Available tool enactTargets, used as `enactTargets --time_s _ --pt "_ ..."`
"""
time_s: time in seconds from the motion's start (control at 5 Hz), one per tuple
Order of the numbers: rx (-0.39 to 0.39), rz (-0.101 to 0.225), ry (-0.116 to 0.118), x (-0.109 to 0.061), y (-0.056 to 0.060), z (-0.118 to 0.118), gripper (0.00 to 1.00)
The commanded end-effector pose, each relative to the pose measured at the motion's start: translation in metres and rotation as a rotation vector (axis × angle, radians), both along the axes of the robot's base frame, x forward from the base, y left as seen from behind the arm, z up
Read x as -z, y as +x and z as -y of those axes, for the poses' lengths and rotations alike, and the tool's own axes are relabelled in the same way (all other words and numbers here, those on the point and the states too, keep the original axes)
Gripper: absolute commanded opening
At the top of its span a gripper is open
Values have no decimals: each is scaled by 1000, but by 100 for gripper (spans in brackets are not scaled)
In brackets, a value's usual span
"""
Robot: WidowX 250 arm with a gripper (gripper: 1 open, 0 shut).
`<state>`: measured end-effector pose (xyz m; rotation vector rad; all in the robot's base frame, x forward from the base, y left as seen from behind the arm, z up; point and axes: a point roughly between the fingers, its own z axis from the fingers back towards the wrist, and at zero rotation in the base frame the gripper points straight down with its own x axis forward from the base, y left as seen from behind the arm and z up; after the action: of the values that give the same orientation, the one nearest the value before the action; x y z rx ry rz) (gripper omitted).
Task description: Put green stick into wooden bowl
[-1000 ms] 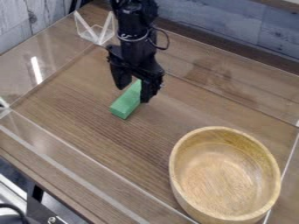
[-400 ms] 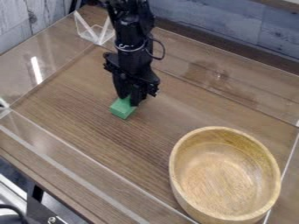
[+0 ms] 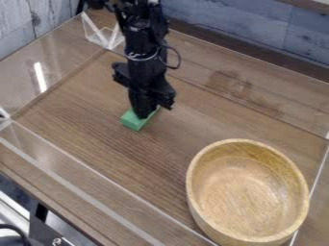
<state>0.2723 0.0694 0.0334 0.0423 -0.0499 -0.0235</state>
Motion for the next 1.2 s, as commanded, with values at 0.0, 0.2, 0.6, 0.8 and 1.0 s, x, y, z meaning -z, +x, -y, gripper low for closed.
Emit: enactTargets --time_s 0.0,0.2,0.6,0.8,1.0 --pt "-28 13 -6 -7 -5 5 0" --pt "-37 11 -13 -7 -6 6 0" --pt "-58 8 -29 -7 -8 9 0" --pt "-68 7 -38 -7 -8 11 0" --pt "-77 7 -47 -7 -7 14 0"
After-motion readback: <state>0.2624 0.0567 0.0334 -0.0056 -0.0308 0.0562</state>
